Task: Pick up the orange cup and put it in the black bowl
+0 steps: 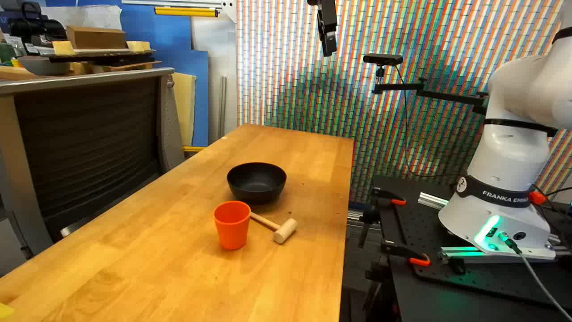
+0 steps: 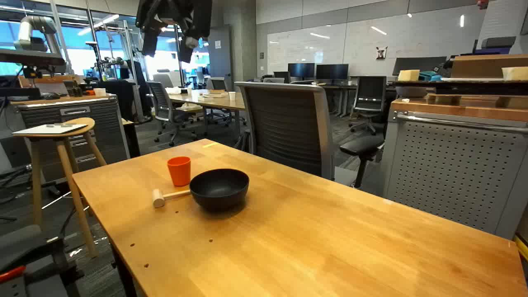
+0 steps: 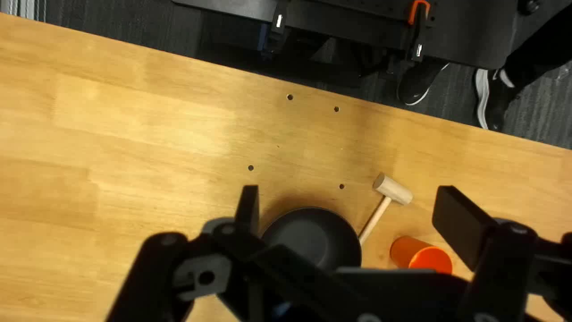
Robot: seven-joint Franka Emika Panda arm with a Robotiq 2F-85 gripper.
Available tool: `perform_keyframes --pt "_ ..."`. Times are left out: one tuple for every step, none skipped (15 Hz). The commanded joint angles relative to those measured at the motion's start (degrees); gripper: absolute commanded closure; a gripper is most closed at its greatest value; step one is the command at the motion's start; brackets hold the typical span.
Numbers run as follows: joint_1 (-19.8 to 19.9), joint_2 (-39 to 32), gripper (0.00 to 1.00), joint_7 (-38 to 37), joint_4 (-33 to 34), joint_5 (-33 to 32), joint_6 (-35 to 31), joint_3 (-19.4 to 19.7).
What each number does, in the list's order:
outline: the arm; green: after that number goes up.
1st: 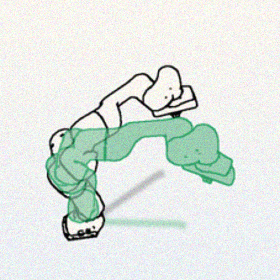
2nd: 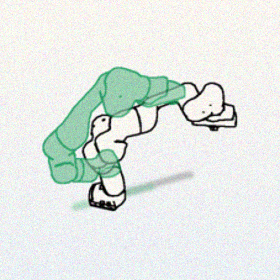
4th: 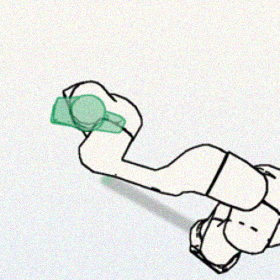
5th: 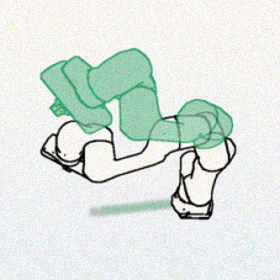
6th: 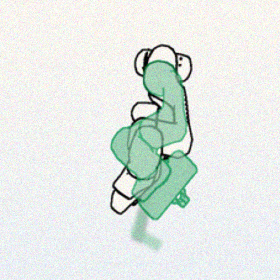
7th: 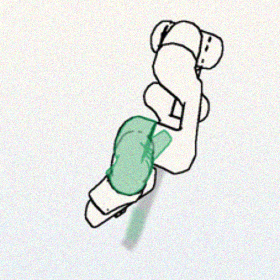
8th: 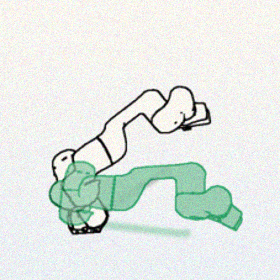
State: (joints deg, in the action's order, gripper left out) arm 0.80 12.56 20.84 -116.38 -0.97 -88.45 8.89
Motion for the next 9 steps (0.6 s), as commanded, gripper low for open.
perform_keyframes --pt "0.9 -0.1 0.00 0.1 0.2 0.1 0.1 -0.8" --pt "0.9 0.0 0.00 0.1 0.4 0.1 0.1 -0.8" --pt "0.8 0.0 0.00 0.1 0.5 0.1 0.1 -0.8" --pt "0.8 0.0 0.00 0.1 0.5 0.1 0.1 -0.8" --pt "0.8 0.0 0.00 0.1 0.5 0.1 0.1 -0.8" --pt "0.5 -1.9 0.00 -1.1 1.2 0.5 -0.4 -1.3" --pt "0.0 -3.9 0.00 -3.1 1.8 0.3 -1.4 -2.3" --pt "-0.8 -6.1 0.00 -4.5 2.4 0.5 -2.6 -3.5" --pt "-1.3 -8.3 0.00 -6.1 3.0 0.5 -3.6 -4.9"
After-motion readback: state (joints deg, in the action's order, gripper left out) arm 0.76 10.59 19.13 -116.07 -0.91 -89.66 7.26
